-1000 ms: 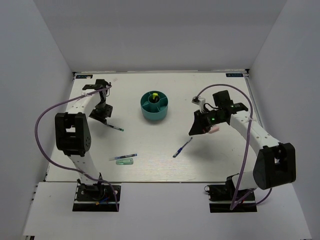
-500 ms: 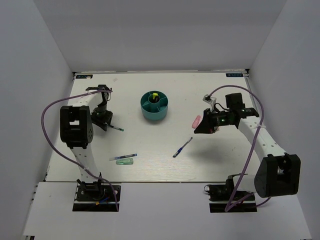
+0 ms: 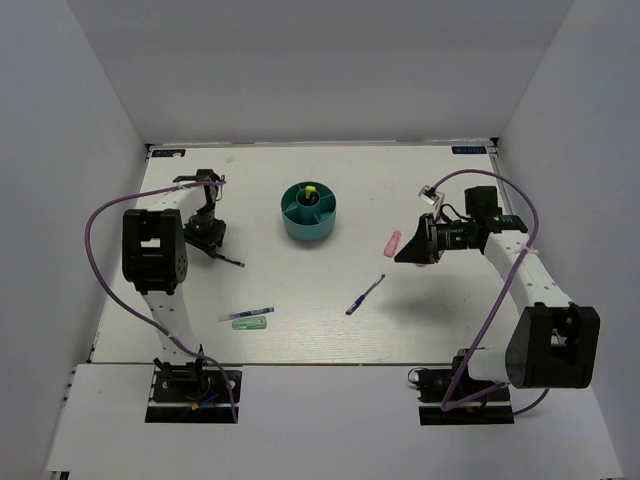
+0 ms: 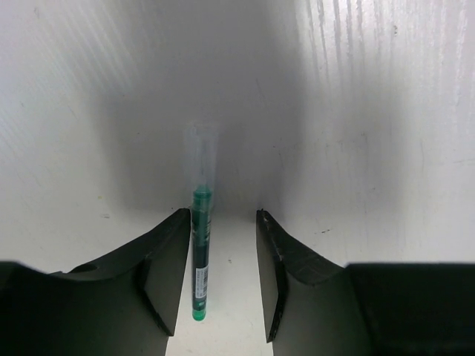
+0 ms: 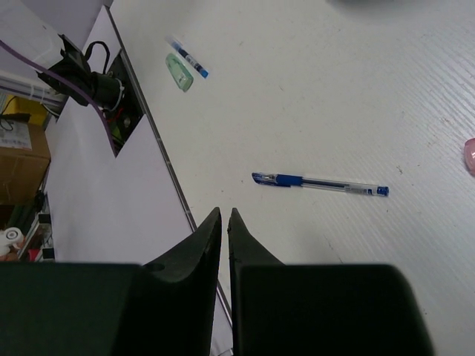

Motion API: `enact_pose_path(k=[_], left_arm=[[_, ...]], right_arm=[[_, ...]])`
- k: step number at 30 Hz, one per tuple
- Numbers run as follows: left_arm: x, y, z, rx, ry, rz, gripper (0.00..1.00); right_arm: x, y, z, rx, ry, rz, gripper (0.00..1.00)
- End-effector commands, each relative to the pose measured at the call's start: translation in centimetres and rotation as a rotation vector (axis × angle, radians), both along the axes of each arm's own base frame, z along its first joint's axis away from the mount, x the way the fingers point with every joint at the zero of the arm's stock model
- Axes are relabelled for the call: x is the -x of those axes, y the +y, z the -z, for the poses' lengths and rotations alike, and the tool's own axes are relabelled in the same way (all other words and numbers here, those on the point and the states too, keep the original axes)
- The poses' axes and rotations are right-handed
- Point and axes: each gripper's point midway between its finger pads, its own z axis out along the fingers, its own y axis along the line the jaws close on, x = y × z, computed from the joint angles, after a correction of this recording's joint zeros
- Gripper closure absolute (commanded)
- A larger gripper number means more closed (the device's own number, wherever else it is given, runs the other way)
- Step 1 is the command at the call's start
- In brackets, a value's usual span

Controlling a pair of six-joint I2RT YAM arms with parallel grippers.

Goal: Sort the stationery into containers
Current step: Pick up the pen from the center of the board, then place the pen in the storage box.

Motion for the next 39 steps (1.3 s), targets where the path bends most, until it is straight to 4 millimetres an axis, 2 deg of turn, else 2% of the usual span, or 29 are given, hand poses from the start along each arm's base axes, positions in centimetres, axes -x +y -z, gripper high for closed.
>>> enact_pose_path(k=[1, 2, 4, 5, 7, 8, 9, 11, 12, 17, 20, 21, 24, 26, 28, 29, 30, 32, 33, 34, 35, 36, 39], left_arm=[[0.8, 0.9, 1.2, -0.046, -0.039, -0.102, 0.49], [1.6, 1.0, 1.9, -0.046, -0.026, -0.103, 0.49], [1.5, 0.8, 1.7, -0.036, -0.061, -0.096, 0.5], [2.6, 0.7, 2.7, -0.032, -0.042, -0.095, 0.51], [2.2, 0.6, 2.1, -0.025, -0.098, -0.085, 0.51], [3.0, 0.6, 3.4, -0.026, -0.108, -0.082, 0.51], [2.9, 0.6, 2.9, -0.024, -0.136, -0.078, 0.51], [3.6, 0.6, 3.8, -0.025, -0.141, -0.073, 0.56], [3.8, 0.6, 3.8, -0.026, -0.139, -0.068, 0.64], [3.9, 0.4, 4.2, -0.012, -0.11, -0.054, 0.86], [4.0, -0.1, 4.7, 0.021, -0.093, -0.05, 0.92], [4.0, -0.1, 4.7, 0.031, -0.085, -0.051, 0.98], [3.1, -0.9, 4.0, 0.07, -0.099, -0.011, 1.0], [1.2, -1.8, 2.1, 0.095, -0.153, 0.074, 1.0], [-0.9, -2.5, -0.7, 0.071, -0.22, 0.218, 1.0], [-2.7, -3.4, -2.4, 0.058, -0.277, 0.283, 1.0], [-3.9, -4.5, -4.7, 0.03, -0.325, 0.436, 1.0], [-6.2, -6.7, -7.2, 0.01, -0.438, 0.579, 1.0], [-7.4, -8.1, -9.7, -0.047, -0.516, 0.758, 1.0], [-8.7, -9.9, -11.4, -0.075, -0.602, 0.829, 1.0], [-9.2, -10.4, -12.2, -0.115, -0.631, 0.871, 1.0], [-10.2, -11.3, -14.6, -0.198, -0.706, 0.955, 1.0], [-11.4, -12.8, -17.7, -0.3, -0.805, 1.007, 1.0]], right_arm=[[0.5, 0.1, -0.5, -0.055, 0.015, -0.029, 0.89], [0.5, 0.1, -0.4, -0.057, 0.017, -0.03, 0.89], [0.6, 0.0, -0.6, -0.066, 0.017, -0.031, 0.89], [0.6, 0.0, -0.6, -0.066, 0.018, -0.032, 0.89], [0.8, 0.0, -0.8, -0.072, 0.018, -0.037, 0.89], [0.7, -0.1, -0.8, -0.076, 0.013, -0.033, 0.89], [0.8, -0.1, -1.0, -0.078, 0.007, -0.033, 0.89], [0.8, -0.2, -1.2, -0.083, 0.007, -0.031, 0.89], [0.9, -0.2, -1.2, -0.086, 0.007, -0.032, 0.89], [1.1, -0.1, -1.6, -0.095, -0.001, -0.034, 0.89], [0.7, -0.9, -1.8, -0.1, -0.009, -0.002, 0.89], [0.7, -0.9, -1.9, -0.101, -0.012, -0.002, 0.89], [0.7, -1.1, -1.8, -0.102, -0.01, 0.006, 0.89], [0.6, -1.1, -1.9, -0.106, -0.011, 0.005, 0.88], [0.6, -1.2, -1.6, -0.105, -0.008, 0.005, 0.83], [0.7, -1.1, -1.8, -0.11, -0.008, 0.002, 0.8], [0.6, -1.2, -1.6, -0.108, -0.022, -0.005, 0.79], [0.9, -1.1, -1.6, -0.117, -0.014, -0.017, 0.79], [0.8, -1.2, -1.6, -0.118, -0.014, -0.019, 0.84], [1.0, -1.1, -1.6, -0.123, -0.005, -0.026, 0.88], [1.0, -1.1, -1.6, -0.124, -0.019, -0.033, 0.95], [1.0, -1.1, -1.6, -0.126, -0.021, -0.039, 1.0], [1.2, -1.1, -1.7, -0.143, -0.011, -0.051, 1.0]])
